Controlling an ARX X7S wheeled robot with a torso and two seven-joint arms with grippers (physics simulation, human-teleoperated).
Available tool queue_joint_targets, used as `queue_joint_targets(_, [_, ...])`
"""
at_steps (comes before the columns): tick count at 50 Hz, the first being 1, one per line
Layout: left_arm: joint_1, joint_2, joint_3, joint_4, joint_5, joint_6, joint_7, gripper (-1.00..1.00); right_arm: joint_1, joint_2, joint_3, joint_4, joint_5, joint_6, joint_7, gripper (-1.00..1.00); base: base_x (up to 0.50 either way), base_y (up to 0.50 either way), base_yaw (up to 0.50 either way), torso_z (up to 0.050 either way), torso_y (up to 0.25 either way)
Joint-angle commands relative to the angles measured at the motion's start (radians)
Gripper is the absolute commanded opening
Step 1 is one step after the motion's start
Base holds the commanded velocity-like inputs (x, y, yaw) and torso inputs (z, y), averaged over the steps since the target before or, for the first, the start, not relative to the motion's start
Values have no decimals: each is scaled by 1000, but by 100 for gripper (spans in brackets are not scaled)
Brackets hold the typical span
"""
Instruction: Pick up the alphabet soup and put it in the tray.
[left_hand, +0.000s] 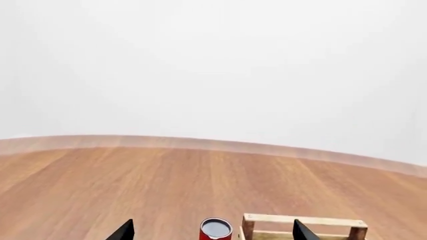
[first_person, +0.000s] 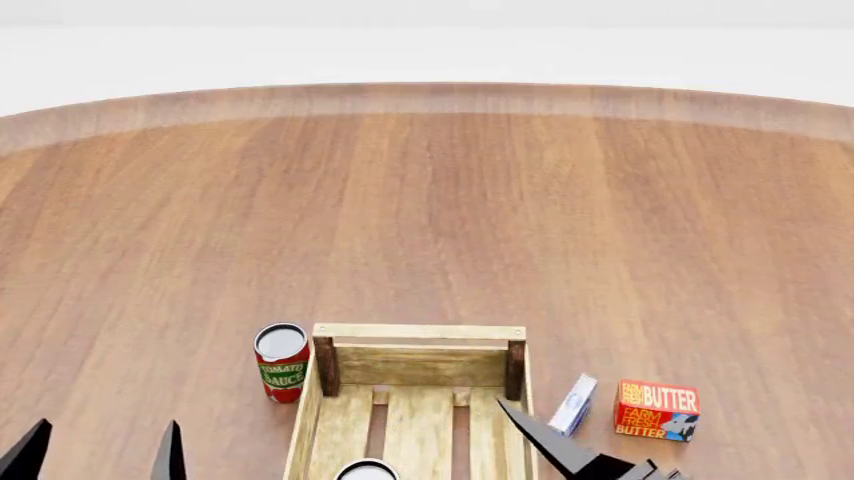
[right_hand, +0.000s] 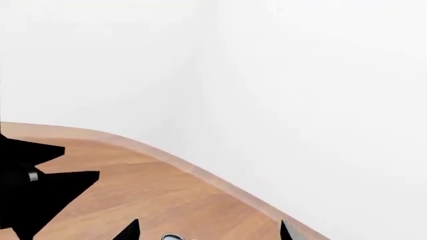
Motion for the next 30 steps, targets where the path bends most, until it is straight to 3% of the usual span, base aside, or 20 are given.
queue_joint_targets(1, [9,-10,1,33,-5,-3,-5,100,-31,33,27,-58,-34,-27,63,100,0,0,0,0,0])
queue_joint_targets(30, [29,-47,-16,145,-35,-25,-34,100,-68,78,42,-154,-103,0,136,100,0,0,0,0,0])
